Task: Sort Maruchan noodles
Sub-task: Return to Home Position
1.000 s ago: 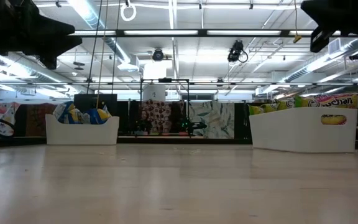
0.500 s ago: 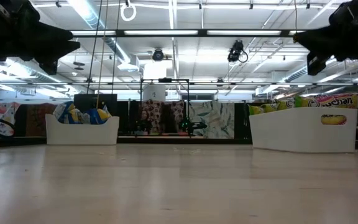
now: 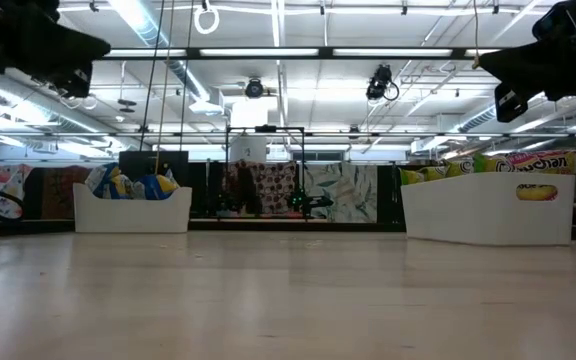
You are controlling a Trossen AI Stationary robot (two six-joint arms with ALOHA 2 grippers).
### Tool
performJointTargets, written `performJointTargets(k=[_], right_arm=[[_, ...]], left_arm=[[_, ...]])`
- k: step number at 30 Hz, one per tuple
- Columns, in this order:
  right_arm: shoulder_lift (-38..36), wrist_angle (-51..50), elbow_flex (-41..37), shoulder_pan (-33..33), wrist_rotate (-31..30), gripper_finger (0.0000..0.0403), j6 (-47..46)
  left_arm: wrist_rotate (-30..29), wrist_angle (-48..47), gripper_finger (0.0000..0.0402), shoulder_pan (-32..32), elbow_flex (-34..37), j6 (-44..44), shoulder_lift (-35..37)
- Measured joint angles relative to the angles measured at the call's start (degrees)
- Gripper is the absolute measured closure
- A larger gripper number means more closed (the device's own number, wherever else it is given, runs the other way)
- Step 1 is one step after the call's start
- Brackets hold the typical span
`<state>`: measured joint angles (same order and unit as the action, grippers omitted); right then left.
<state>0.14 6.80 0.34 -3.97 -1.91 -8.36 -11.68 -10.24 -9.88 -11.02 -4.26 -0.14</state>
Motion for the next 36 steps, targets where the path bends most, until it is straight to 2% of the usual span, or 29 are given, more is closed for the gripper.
performJointTargets(k=[4, 8, 13, 17, 20, 24, 26, 30, 36], right_arm=[[0.0, -0.02, 0.0, -0.07, 0.0, 0.0398, -0.91], [0.0, -0.4, 0.0, -0.15, 0.0, 0.0396, -1.73], [0.0, -1.03, 0.0, -0.15, 0.06, 0.0395, -2.08], [0.0, -4.17, 0.0, -0.15, 0.92, 0.0395, -3.9], [0.16, -5.65, 0.0, -0.15, 0.9, 0.0395, -4.98], [0.17, -4.81, 0.0, -0.15, -0.83, 0.0396, -4.98], [0.16, -4.4, 0.0, -0.15, -1.54, 0.0397, -4.44], [0.17, -3.96, 0.0, -0.15, -2.58, 0.0397, -1.05], [0.17, -4.36, 0.0, -0.15, -3.54, 0.0396, 0.96]], left_arm=[[4.47, 6.19, 0.0397, 5.22, 4.07, 0.74, -0.07], [12.77, 11.4, 0.0398, 12.73, 7.93, -1.32, -0.09], [15.75, 12.38, 0.0397, 21.89, 8.43, -2.12, -0.11], [17.67, 12.83, 0.0396, 25.13, 8.65, -4.51, -0.09], [14.6, 12.83, 0.0398, 24.14, 8.68, -6.38, -0.11], [4.24, 13.33, 0.0399, 20.16, 8.67, -5.34, -0.11], [0.95, 13.18, 0.0399, 17.85, 8.67, -4.32, -0.11], [-2.63, 13.11, 0.04, 13.67, 8.67, -2.52, -0.11], [-2.97, 12.96, 0.04, 10.31, 8.67, 1.12, -0.11]])
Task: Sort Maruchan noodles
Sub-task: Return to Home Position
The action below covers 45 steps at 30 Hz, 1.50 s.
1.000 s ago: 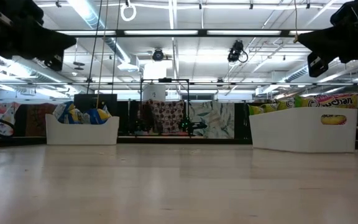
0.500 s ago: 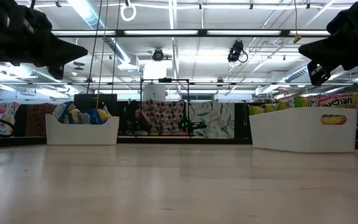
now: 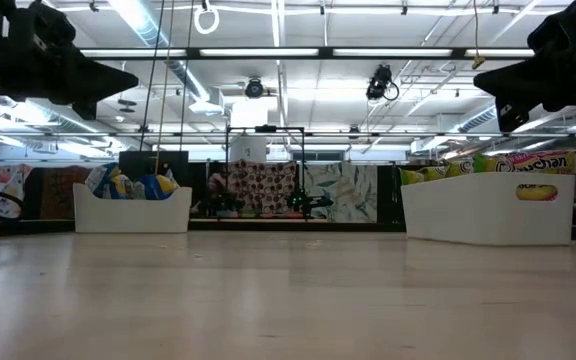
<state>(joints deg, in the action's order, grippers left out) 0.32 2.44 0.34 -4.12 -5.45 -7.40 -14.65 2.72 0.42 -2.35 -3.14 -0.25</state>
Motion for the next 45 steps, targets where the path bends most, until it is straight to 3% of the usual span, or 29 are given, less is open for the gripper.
performJointTargets(k=[7, 15, 29, 45], right_arm=[[0.02, -0.59, 0.0, 0.0, 0.4, 0.0396, -0.3], [0.02, -0.93, 0.02, -0.02, 2.24, 0.0395, -0.03], [1.72, -0.82, 0.02, 0.24, 1.46, 0.0394, 3.56], [1.95, -0.42, 0.02, 0.28, -0.85, 0.0391, 8.94]], left_arm=[[9.78, -0.64, 0.04, 1.98, 0.0, 2.06, 0.02], [12.09, -3.12, 0.0399, 7.42, 0.01, 0.77, 0.02], [4.72, 0.47, 0.0398, 5.34, 1.84, 2.39, -0.77], [4.13, 0.85, 0.0397, 5.35, 1.9, 3.8, -0.83]])
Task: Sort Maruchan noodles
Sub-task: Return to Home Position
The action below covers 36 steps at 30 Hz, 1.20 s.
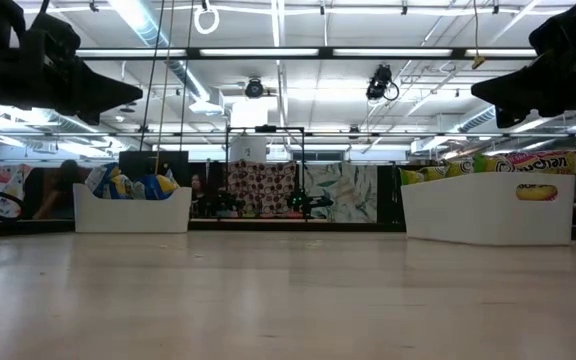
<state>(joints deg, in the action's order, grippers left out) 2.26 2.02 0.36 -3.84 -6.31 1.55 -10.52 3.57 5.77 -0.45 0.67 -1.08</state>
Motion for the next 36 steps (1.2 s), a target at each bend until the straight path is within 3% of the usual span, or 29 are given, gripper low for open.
performJointTargets(k=[36], right_arm=[[0.0, 0.02, 0.0, 0.0, -0.02, 0.0389, -0.33]], left_arm=[[0.21, 0.53, 0.0397, 0.0, 0.04, 0.01, -0.02]])
